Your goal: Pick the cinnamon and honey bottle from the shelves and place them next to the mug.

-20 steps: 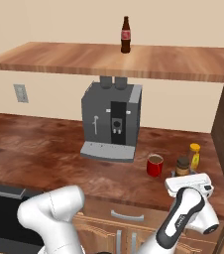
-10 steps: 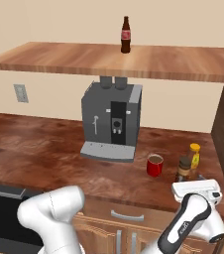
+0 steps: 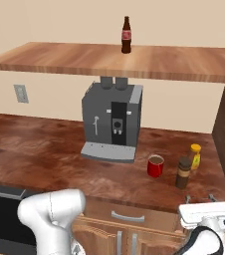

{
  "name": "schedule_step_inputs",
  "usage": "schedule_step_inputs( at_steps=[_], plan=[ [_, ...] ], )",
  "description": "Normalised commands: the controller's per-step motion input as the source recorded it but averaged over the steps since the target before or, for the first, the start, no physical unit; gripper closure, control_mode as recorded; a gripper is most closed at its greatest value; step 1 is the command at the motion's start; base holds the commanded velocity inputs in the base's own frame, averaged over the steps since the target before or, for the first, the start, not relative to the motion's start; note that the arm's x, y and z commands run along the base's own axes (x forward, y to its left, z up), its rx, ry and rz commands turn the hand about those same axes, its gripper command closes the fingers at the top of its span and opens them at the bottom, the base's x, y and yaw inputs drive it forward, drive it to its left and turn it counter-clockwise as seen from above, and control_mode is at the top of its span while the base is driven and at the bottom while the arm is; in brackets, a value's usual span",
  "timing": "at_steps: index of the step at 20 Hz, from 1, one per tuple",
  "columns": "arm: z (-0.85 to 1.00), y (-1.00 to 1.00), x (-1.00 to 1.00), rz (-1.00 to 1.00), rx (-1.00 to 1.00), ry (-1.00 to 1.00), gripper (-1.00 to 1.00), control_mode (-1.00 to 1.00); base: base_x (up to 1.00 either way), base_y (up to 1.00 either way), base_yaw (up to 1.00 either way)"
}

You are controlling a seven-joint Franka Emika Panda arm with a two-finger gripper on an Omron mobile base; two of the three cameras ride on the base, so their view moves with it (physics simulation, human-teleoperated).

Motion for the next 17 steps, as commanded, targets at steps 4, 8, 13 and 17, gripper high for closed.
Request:
schedule_step_inputs(
  at_steps=[4, 8, 13, 17],
  plan=[
    [0.00, 0.00, -1.00, 0.00, 0.00, -0.16, -1.00, -1.00, 0.00, 0.00, 0.00],
    [0.08, 0.51, -1.00, 0.00, 0.00, -0.23, -1.00, -1.00, 0.00, 0.00, 0.00],
    [0.29, 1.00, -0.85, 0.03, 0.00, -0.19, -1.00, -1.00, 0.00, 0.00, 0.00],
    [0.55, 1.00, -0.53, 0.08, 0.00, -0.13, -1.00, -1.00, 0.00, 0.00, 0.00]
  ],
)
